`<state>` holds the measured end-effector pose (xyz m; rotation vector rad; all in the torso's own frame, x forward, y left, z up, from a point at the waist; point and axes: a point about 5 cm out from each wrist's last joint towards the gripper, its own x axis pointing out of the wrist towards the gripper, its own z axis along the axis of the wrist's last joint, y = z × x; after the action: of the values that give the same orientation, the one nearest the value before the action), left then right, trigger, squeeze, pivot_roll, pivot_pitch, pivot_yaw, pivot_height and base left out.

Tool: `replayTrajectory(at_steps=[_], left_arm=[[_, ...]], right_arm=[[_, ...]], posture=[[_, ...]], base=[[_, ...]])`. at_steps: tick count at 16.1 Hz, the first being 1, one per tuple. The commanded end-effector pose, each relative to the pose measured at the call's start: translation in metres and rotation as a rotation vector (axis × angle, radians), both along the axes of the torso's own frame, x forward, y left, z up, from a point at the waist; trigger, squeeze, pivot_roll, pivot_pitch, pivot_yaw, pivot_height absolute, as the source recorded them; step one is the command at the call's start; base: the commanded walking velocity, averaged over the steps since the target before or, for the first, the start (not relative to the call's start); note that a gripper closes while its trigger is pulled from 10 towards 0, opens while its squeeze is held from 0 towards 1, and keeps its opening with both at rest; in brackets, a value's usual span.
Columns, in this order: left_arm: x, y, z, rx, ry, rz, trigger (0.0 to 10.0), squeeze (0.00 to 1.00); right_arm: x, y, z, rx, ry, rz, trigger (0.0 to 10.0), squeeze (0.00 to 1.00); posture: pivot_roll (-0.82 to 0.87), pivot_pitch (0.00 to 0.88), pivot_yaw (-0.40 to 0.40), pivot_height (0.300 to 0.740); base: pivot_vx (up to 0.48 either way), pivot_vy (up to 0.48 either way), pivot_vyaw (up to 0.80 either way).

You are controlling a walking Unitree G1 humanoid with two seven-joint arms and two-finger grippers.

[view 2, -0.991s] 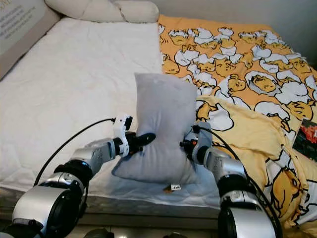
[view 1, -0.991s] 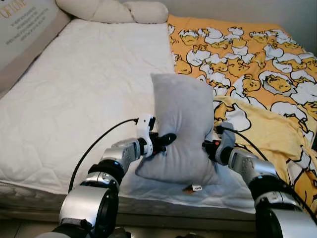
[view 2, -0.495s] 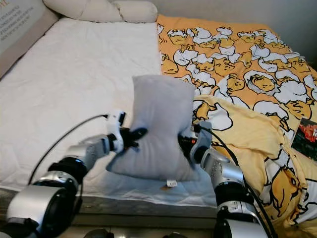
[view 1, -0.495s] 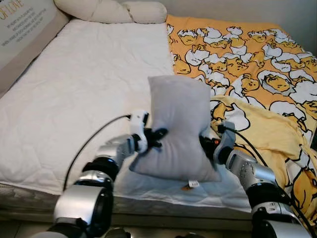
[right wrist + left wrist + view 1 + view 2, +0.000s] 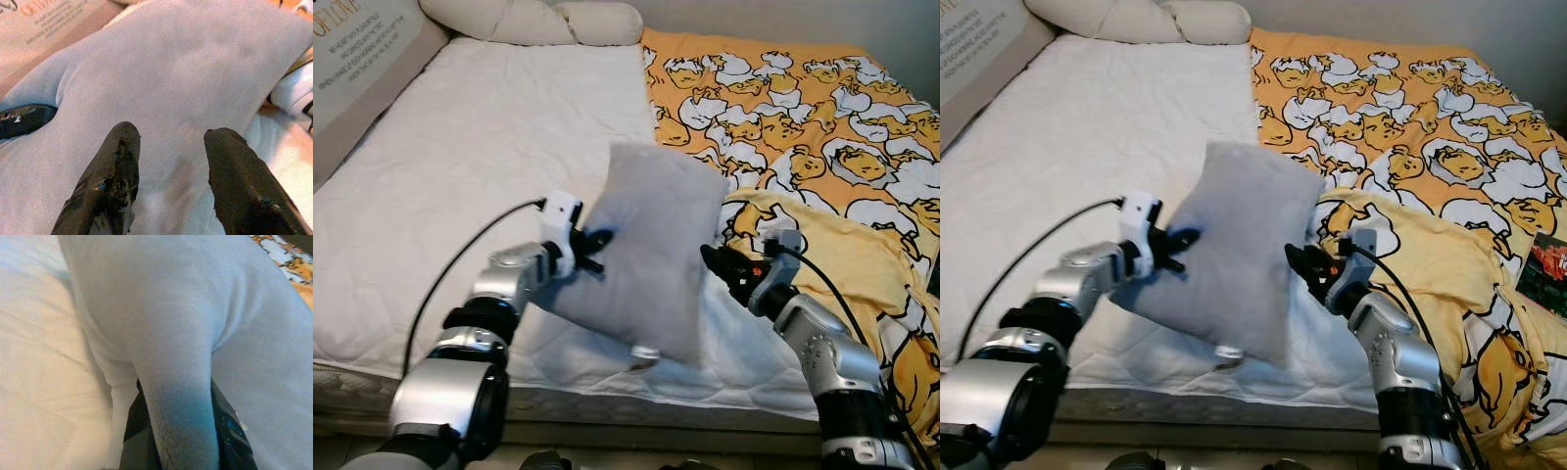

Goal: Clean up the room

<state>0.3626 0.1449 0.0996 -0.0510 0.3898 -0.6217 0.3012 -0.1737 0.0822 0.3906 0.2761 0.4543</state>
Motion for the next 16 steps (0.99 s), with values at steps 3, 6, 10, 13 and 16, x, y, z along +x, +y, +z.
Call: replayTrajectory(at_steps=[3,6,10,13,16], left_arm=[[0.004,0.015,0.020,0.081,-0.153,0.038,0.0,0.00],[-0.006,0.026,0.022,0.104,-0.222,0.120,0.0,0.00],[-0.021,0.034,0.035,0.188,-0.391,0.219,3.9,0.00],[-0.032,0.033,0.042,0.183,-0.401,0.277,10.0,0.00],[-0.036,0.026,0.042,0.224,-0.402,0.289,10.0,0.00]], right_arm=[[0.000,-0.001,0.015,0.046,-0.081,-0.078,10.0,1.00],[0.002,0.013,0.016,-0.042,-0.108,-0.137,10.0,1.00],[0.006,0.018,0.018,-0.165,-0.142,-0.275,10.0,1.00],[0.001,0.027,0.019,-0.157,-0.156,-0.301,10.0,1.00],[0.000,0.023,0.019,-0.191,-0.171,-0.368,10.0,1.00]], posture=[[-0.02,0.000,-0.024,0.740],[-0.01,0.000,-0.021,0.740],[0.00,0.000,-0.038,0.740],[0.00,0.000,-0.030,0.740],[0.00,0.000,-0.024,0.740]], base=[[0.000,0.000,0.00],[0.000,0.000,0.00],[0.000,0.000,0.00],[0.000,0.000,0.00],[0.000,0.000,0.00]])
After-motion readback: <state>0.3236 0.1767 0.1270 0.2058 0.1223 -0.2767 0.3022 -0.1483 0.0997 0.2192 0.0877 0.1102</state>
